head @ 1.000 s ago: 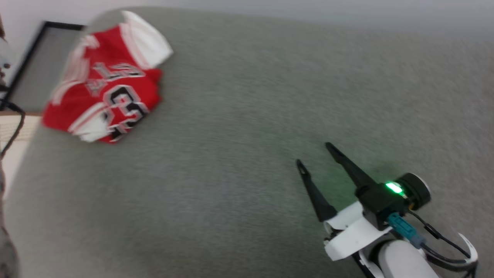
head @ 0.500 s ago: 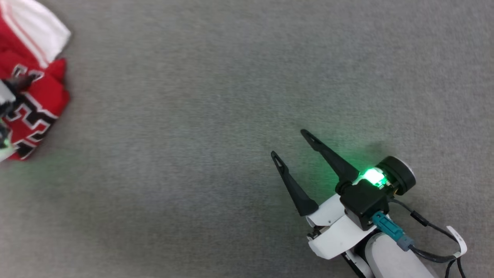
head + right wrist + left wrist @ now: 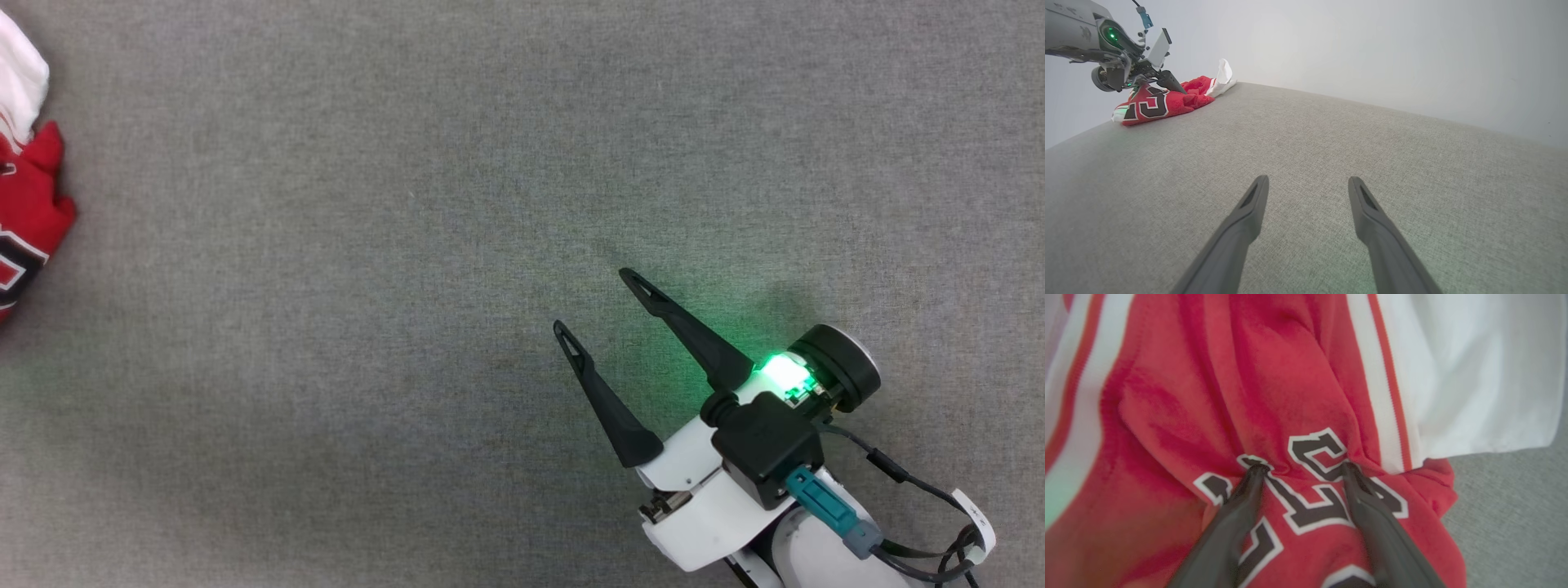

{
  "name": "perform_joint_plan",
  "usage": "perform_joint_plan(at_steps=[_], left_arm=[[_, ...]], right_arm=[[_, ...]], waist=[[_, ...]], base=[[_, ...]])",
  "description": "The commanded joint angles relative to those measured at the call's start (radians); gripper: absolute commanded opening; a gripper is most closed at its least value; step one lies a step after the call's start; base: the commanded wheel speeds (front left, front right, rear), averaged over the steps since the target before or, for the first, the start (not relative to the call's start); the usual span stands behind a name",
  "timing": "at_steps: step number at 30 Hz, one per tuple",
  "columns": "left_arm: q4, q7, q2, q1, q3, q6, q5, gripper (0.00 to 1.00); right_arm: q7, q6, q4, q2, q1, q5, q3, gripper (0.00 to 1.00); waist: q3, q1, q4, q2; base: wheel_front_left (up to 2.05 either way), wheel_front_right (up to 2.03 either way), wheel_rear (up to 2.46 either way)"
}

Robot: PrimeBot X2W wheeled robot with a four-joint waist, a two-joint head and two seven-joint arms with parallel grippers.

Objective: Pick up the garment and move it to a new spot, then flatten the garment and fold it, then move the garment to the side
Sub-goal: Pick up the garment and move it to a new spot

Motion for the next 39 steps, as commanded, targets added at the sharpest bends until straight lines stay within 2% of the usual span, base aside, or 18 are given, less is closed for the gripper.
perform_joint_plan(at_steps=[1,2,3,5,9,14,17,22,28,34,39], left_arm=[[0.065,0.034,-0.112,0.122,-0.030,-0.003,0.002,0.91],[0.066,0.035,-0.114,0.124,-0.031,-0.004,0.000,0.36],[0.067,0.038,-0.116,0.126,-0.028,-0.005,-0.006,0.00],[0.068,0.052,-0.123,0.129,-0.028,-0.010,-0.019,0.00],[0.048,-0.027,-0.110,0.125,-0.040,-0.013,-0.007,0.00],[-0.023,-0.204,-0.089,0.104,-0.055,-0.015,-0.006,0.00],[-0.079,-0.277,-0.082,0.109,-0.085,-0.017,-0.011,0.00],[-0.166,-0.347,-0.049,0.136,-0.153,-0.014,-0.047,0.00],[-0.297,-0.409,-0.043,0.133,-0.289,-0.014,-0.081,0.00],[-0.438,-0.415,-0.084,0.094,-0.418,-0.014,-0.118,0.00],[-0.529,-0.395,-0.164,0.048,-0.537,-0.014,-0.133,0.00]], right_arm=[[0.004,-0.001,-0.007,-0.002,0.008,-0.001,0.003,1.00],[0.006,-0.001,-0.012,-0.004,0.010,-0.001,0.002,1.00],[0.009,-0.001,-0.016,-0.004,0.012,0.000,0.000,1.00],[0.013,-0.001,-0.024,-0.005,0.016,-0.001,-0.002,1.00],[0.017,-0.001,-0.030,-0.005,0.020,0.006,-0.008,1.00],[0.001,-0.001,-0.008,0.002,0.025,0.018,-0.017,1.00],[-0.015,-0.001,0.012,0.006,0.037,0.029,-0.025,1.00],[-0.047,-0.001,0.051,0.016,0.061,0.054,-0.049,1.00],[-0.079,-0.001,0.086,0.035,0.100,0.071,-0.094,1.00],[-0.111,-0.001,0.106,0.050,0.132,0.086,-0.146,1.00],[-0.138,-0.001,0.118,0.058,0.146,0.101,-0.183,1.00]], waist=[[-0.002,0.0000,0.000,-0.0001],[-0.004,0.0000,0.000,-0.0001],[-0.005,0.0000,0.000,-0.0001],[-0.010,0.0000,0.001,-0.0001],[-0.024,0.0000,0.004,-0.0001],[-0.069,0.0000,0.007,-0.0001],[-0.116,0.0000,0.007,-0.0001],[-0.201,0.0000,0.004,-0.0001],[-0.278,0.0000,-0.011,-0.0001],[-0.322,0.0000,-0.046,-0.0001],[-0.329,0.0000,-0.091,-0.0001]], base=[[0.00,0.00,0.00],[0.00,0.00,0.00],[0.00,0.00,0.00],[0.00,0.00,0.00],[0.00,0.00,0.00],[0.00,0.00,0.00],[0.00,0.00,0.00],[0.00,0.00,0.00],[0.00,0.00,0.00],[0.00,0.00,0.00],[0.00,0.00,0.00]])
